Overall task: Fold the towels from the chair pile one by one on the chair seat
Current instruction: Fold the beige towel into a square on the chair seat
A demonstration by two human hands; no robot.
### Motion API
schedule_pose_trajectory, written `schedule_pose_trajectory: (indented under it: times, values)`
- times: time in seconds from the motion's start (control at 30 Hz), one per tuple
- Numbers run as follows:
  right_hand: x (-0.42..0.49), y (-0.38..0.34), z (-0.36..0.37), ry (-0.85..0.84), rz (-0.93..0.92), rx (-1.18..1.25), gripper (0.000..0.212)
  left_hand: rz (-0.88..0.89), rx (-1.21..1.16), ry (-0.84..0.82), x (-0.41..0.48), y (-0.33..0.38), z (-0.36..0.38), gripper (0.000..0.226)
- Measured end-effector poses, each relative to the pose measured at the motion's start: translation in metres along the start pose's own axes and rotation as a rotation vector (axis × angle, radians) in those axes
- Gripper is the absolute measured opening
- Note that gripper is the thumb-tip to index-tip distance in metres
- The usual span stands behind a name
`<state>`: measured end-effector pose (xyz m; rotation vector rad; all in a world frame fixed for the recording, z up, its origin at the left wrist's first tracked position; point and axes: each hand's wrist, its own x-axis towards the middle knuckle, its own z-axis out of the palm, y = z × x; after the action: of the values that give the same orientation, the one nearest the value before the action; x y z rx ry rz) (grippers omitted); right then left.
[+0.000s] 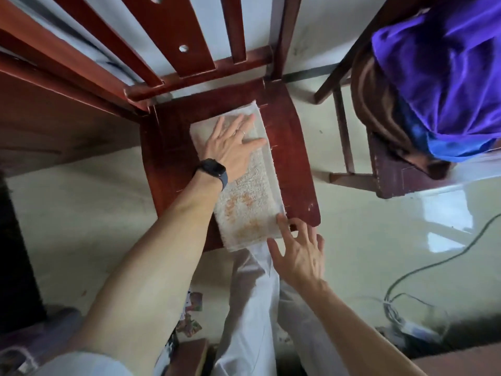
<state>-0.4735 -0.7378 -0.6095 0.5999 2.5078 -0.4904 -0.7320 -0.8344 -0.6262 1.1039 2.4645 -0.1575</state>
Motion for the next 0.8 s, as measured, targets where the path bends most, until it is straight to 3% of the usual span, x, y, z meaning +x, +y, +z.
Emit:
schedule_pose_trajectory:
  times: [0.13,0.23,0.3,0.37,0.47,0.6,0.8]
  values:
    - [0.013,-0.005,-0.010,-0.052,0.162,0.323,0.039,-0.219,-0.258,0.200,-0.038,0.017,0.015,0.061]
    - [0.025,-0.007,-0.016,-0.118,0.311,0.473,0.032,-0.561,-0.556,0.335,-0.098,0.036,0.049,0.059]
    - [0.031,-0.006,-0.015,-0.171,0.342,0.468,0.028,-0.822,-0.702,0.338,-0.138,0.054,0.072,0.052]
    - [0.033,-0.006,-0.012,-0.200,0.375,0.517,0.028,-1.043,-0.833,0.239,-0.165,0.071,0.087,0.045]
    - [0.035,-0.002,-0.010,-0.224,0.403,0.571,0.031,-1.096,-1.072,0.183,-0.183,0.089,0.097,0.033]
    - [0.034,0.009,-0.010,-0.226,0.411,0.657,0.030,-1.103,-1.219,0.130,-0.187,0.099,0.097,0.019]
    - [0.017,0.016,-0.013,-0.204,0.409,0.765,0.025,-1.187,-1.689,0.089,-0.202,0.105,0.089,0.024]
